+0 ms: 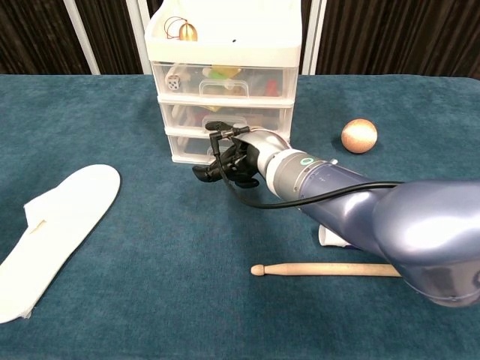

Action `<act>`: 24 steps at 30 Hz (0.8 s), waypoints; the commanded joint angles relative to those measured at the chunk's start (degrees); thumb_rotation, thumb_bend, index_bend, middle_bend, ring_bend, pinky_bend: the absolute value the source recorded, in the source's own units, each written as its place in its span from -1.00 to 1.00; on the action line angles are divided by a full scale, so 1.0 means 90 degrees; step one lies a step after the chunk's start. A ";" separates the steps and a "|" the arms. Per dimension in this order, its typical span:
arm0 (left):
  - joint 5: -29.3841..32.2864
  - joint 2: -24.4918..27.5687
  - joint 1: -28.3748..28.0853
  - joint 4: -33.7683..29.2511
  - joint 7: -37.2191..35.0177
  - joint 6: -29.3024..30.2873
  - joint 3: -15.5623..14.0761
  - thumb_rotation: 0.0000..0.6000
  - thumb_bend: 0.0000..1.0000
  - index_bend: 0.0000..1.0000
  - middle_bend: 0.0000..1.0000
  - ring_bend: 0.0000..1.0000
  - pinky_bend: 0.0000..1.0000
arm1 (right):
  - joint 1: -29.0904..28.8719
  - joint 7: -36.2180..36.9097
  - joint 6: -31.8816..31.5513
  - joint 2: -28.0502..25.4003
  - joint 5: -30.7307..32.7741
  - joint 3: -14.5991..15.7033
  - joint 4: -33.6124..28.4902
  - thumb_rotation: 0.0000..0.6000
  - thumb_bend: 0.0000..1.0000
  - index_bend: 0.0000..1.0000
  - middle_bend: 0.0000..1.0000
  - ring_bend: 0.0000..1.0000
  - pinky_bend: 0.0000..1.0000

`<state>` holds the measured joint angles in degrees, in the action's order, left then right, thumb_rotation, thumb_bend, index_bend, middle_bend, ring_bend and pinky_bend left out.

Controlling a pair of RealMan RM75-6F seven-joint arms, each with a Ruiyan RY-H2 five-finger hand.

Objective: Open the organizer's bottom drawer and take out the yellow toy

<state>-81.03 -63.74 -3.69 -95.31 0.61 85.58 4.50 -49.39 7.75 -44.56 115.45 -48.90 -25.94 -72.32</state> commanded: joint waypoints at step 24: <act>0.0077 0.0026 0.0001 -0.0042 0.0025 -0.0037 0.0016 1.00 -0.08 -0.90 -1.00 -1.00 -1.00 | -0.0155 0.0168 0.0308 -0.0022 0.0100 -0.0070 0.0119 1.00 -0.05 -0.97 0.86 1.00 1.00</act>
<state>-80.34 -63.50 -3.68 -95.68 0.83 85.25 4.63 -50.82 9.19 -41.80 115.33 -47.89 -26.61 -71.15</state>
